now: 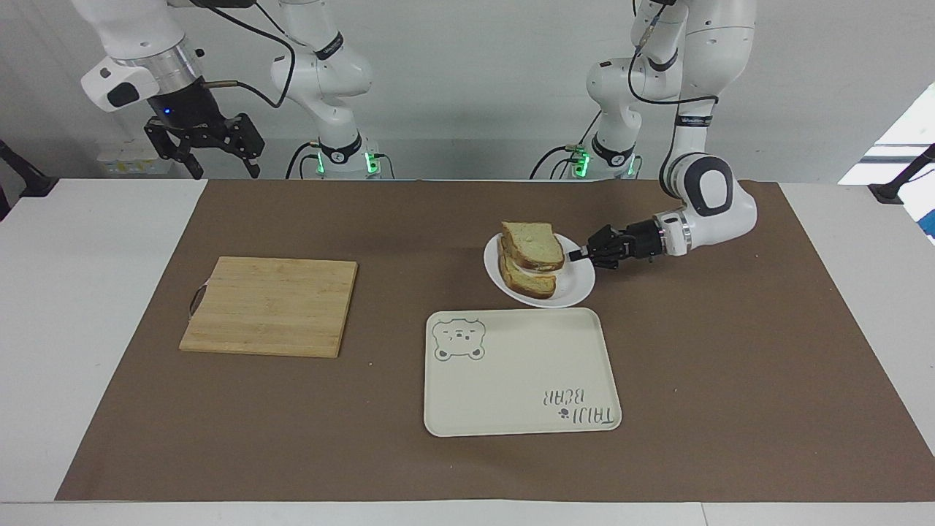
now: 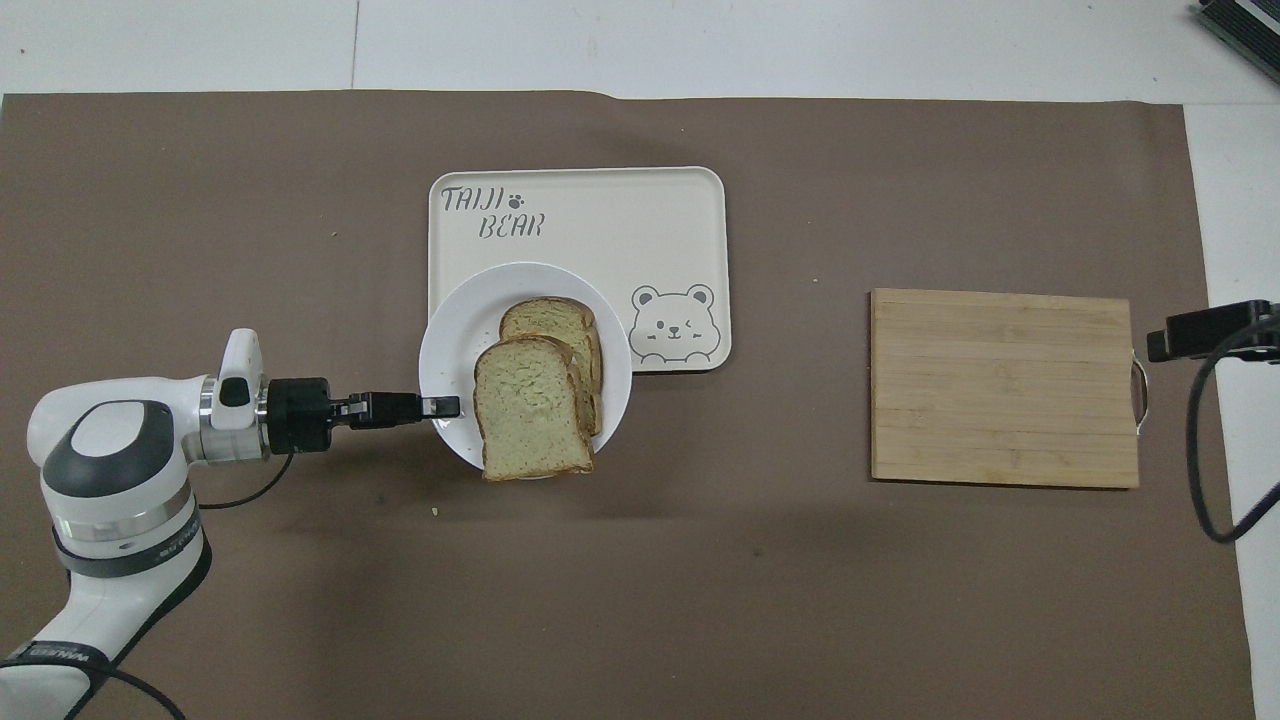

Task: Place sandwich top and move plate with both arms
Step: 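Slide the white plate with the left gripper onto the bear tray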

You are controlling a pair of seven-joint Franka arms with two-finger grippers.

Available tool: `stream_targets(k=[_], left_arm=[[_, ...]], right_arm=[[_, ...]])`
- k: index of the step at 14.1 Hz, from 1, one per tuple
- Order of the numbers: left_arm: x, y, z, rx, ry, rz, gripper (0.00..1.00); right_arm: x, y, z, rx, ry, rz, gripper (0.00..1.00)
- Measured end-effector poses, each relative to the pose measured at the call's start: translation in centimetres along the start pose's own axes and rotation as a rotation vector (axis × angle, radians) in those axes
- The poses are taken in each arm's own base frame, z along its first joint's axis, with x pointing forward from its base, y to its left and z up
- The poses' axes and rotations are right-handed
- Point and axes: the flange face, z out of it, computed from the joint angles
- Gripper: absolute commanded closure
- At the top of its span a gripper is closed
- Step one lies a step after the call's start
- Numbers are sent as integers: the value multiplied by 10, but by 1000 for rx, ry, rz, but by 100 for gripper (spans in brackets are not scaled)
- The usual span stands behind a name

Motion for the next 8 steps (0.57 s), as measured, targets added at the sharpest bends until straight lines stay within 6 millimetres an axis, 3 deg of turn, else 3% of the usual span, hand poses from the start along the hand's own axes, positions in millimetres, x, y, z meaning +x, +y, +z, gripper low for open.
stream_targets(k=[3, 8], left_arm=[[32, 5, -14, 11, 14, -14, 100], [81, 8, -22, 108, 29, -60, 100]], right_arm=[[0, 0, 0, 0, 0, 0, 0], [0, 0, 0, 0, 0, 0, 0]])
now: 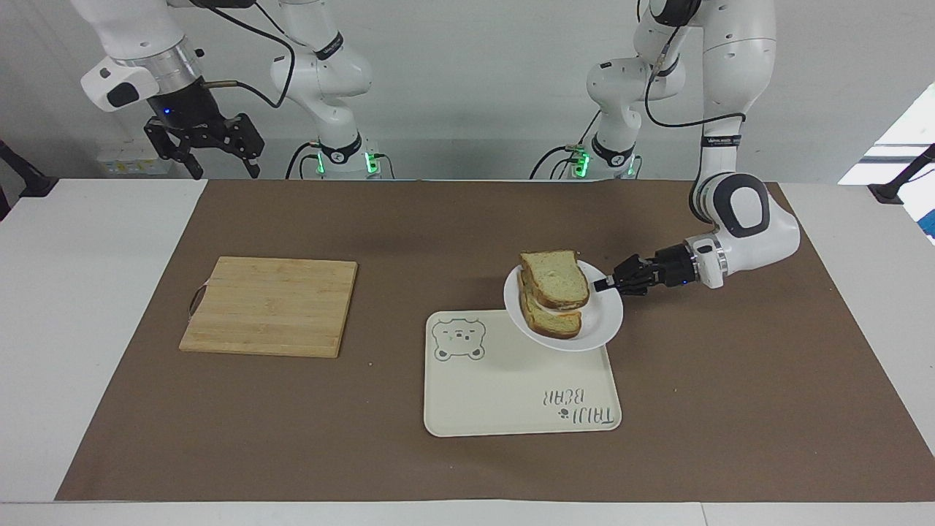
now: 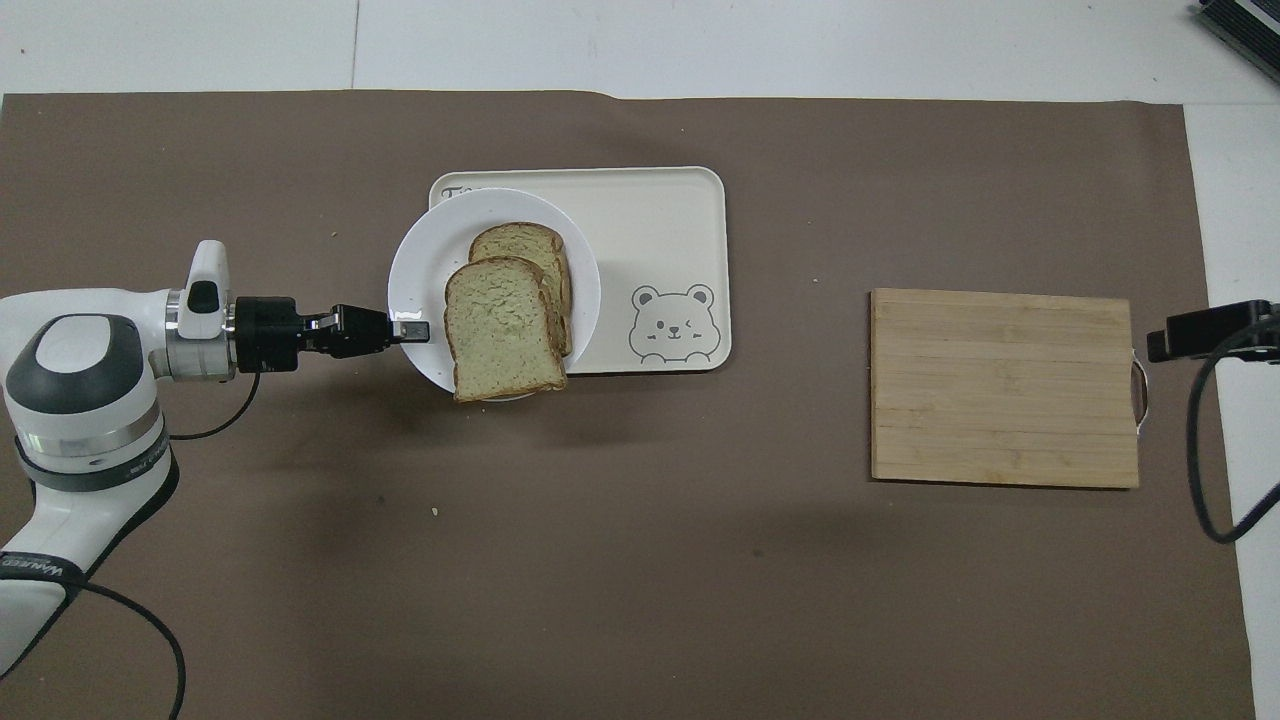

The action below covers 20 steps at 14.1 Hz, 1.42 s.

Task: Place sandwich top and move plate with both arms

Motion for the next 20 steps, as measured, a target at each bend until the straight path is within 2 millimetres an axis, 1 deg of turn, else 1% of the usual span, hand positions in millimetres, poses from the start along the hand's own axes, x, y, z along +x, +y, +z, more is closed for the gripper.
stream_targets(k=[2, 4, 5, 7, 9, 10, 12, 17, 18, 20], left_arm=[[11, -1, 8, 28, 22, -33, 100], [19, 4, 24, 53, 36, -58, 100], [23, 7, 34, 68, 45, -71, 100], [27, 16, 61, 99, 52, -90, 100], [27, 17, 84, 114, 42, -96, 100], [29, 16, 90, 113, 37, -94, 100], [38, 11, 94, 114, 45, -93, 100], [55, -11, 104, 148, 50, -90, 100], [56, -13, 109, 155, 47, -86, 100], [55, -8, 118, 188, 47, -57, 100]], right_arm=[[0, 0, 0, 0, 0, 0, 0], [0, 0, 0, 0, 0, 0, 0], [0, 0, 0, 0, 0, 0, 0], [0, 0, 0, 0, 0, 0, 0], [0, 0, 0, 0, 0, 0, 0], [0, 0, 0, 0, 0, 0, 0], [0, 0, 0, 0, 0, 0, 0], [0, 0, 0, 0, 0, 0, 0], [0, 0, 0, 0, 0, 0, 0], [0, 0, 0, 0, 0, 0, 0]])
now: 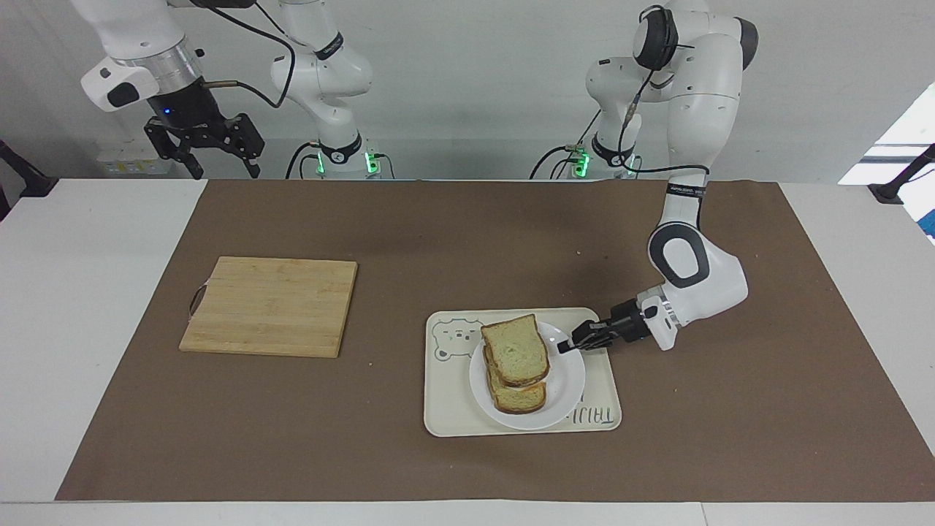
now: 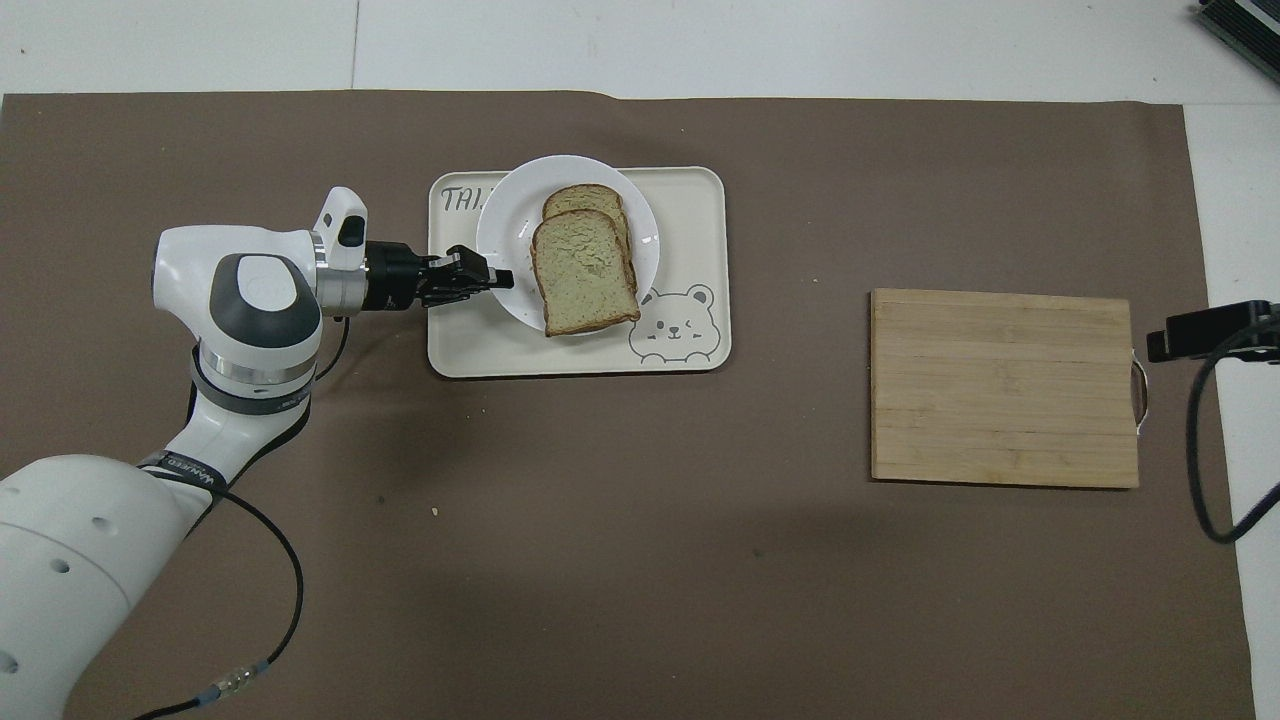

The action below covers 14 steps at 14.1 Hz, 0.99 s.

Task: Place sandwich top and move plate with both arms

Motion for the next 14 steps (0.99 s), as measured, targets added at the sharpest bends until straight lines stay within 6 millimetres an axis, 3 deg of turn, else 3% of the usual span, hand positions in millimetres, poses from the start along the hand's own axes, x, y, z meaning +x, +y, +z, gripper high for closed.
stream_targets(k=[5, 7, 8, 13, 14], left_arm=[[-3, 11, 10, 19, -6, 32, 100], [-3, 11, 10, 25, -9, 35, 58], [-4, 10, 11, 30, -13, 36, 46], [-2, 9, 6, 60, -19, 60, 31], [1, 13, 1, 75, -17, 83, 20]], right_arm=[[0, 0, 0, 0, 0, 0, 0], [0, 0, 0, 0, 0, 0, 0], [0, 0, 0, 0, 0, 0, 0], [0, 0, 0, 0, 0, 0, 0], [0, 0, 0, 0, 0, 0, 0]])
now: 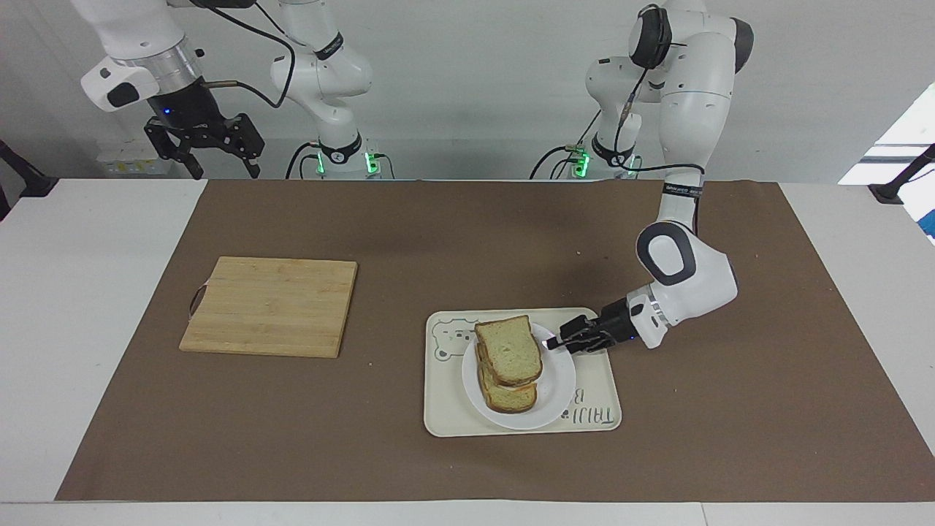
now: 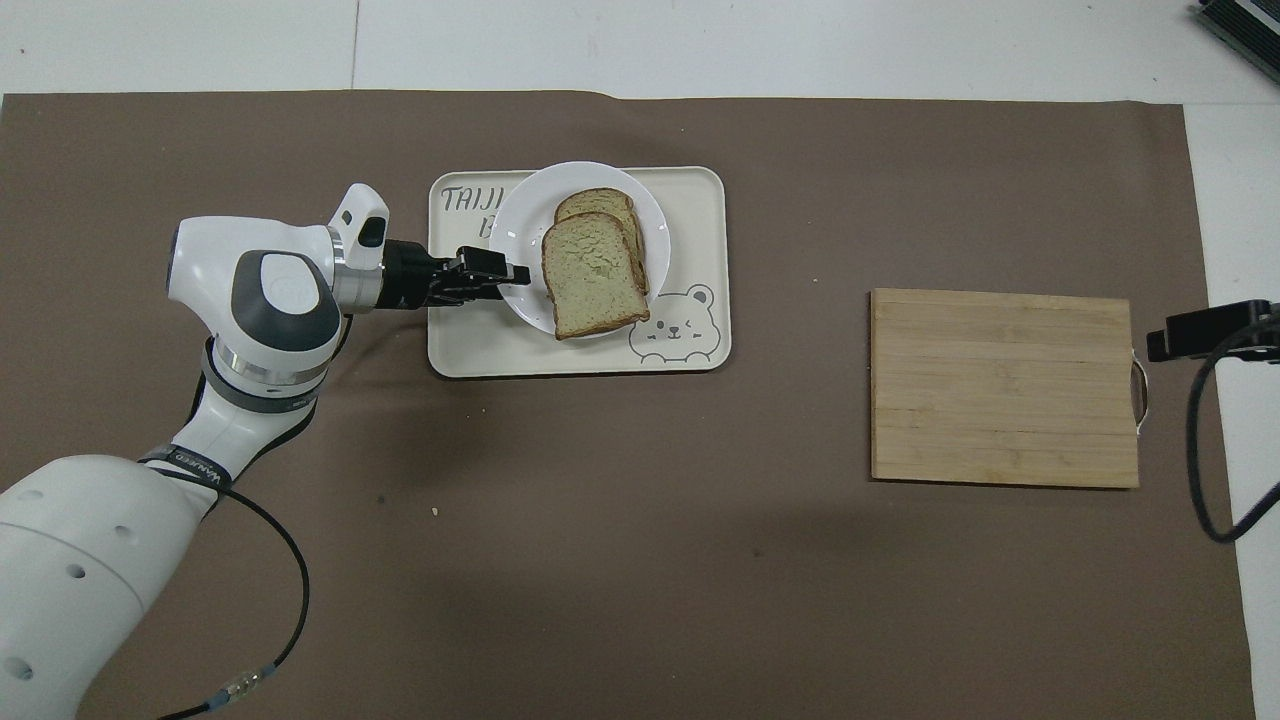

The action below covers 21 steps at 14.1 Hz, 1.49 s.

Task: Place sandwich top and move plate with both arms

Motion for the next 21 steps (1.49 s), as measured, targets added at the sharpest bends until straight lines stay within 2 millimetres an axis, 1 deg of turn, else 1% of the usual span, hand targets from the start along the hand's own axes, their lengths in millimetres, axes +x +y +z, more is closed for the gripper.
stream_targets(k=[1, 3, 7, 10, 13, 16, 18, 19, 21], left_arm=[[2, 7, -7, 23, 0, 32, 8], [5, 31, -28, 115, -8, 99, 0], [0, 84, -84, 262, 0, 211, 0], [-7, 105, -135, 373, -7, 278, 0], [-20, 125, -189, 497, -39, 346, 0], [-32, 163, -241, 613, -97, 403, 0], [-38, 180, -274, 687, -111, 417, 0], [-42, 187, -289, 723, -110, 426, 0], [-54, 195, -309, 765, -128, 419, 0]], right_arm=[[0, 0, 0, 0, 0, 0, 0], [0, 0, 0, 0, 0, 0, 0], [0, 0, 0, 0, 0, 0, 0], [0, 0, 0, 0, 0, 0, 0], [0, 0, 0, 0, 0, 0, 0], [0, 0, 0, 0, 0, 0, 0], [0, 0, 0, 0, 0, 0, 0], [0, 0, 0, 0, 0, 0, 0], [0, 0, 0, 0, 0, 0, 0]])
